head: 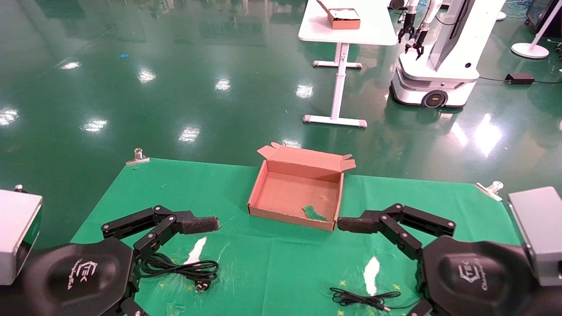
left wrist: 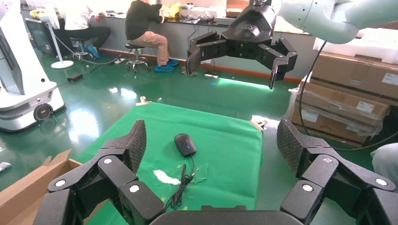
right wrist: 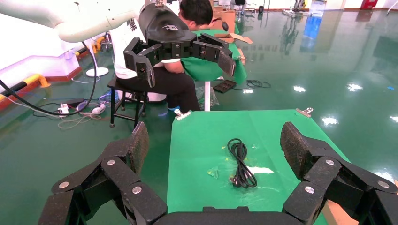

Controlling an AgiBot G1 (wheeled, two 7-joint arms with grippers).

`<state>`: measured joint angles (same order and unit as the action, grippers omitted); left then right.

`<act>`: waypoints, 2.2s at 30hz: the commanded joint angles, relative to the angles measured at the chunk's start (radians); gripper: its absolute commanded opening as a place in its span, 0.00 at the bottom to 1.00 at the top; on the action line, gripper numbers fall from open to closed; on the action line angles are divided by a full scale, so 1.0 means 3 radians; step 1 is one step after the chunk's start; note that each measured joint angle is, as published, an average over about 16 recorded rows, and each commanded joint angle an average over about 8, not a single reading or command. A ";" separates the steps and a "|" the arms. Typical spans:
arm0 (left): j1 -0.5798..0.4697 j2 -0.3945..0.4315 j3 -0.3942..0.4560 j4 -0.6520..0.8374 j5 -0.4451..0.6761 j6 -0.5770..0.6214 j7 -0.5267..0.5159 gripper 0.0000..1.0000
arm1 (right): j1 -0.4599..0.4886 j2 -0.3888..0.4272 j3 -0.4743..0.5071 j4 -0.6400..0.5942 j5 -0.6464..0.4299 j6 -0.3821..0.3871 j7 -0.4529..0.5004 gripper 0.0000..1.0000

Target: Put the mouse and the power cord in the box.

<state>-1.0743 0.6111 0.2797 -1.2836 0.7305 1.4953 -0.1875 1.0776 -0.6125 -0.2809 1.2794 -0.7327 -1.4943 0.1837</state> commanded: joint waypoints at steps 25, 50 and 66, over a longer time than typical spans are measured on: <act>-0.0010 0.0000 0.0010 -0.0002 0.0025 0.0001 0.0005 1.00 | -0.0007 0.0007 -0.0003 -0.0019 -0.0016 -0.0005 -0.0014 1.00; -0.1600 0.0993 0.1365 0.2139 0.2781 -0.0133 0.1453 1.00 | 0.1098 -0.0594 -0.1105 -0.2000 -0.2463 0.0243 -0.1814 1.00; -0.1954 0.1625 0.1640 0.3562 0.3431 -0.1066 0.2318 1.00 | 0.1652 -0.1619 -0.1377 -0.3553 -0.2947 0.0639 -0.2942 1.00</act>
<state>-1.6587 1.0943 0.7698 -0.2240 1.7564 1.1802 0.5038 1.5706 -1.0884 -0.6924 0.2254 -1.6147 -1.3052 -0.6920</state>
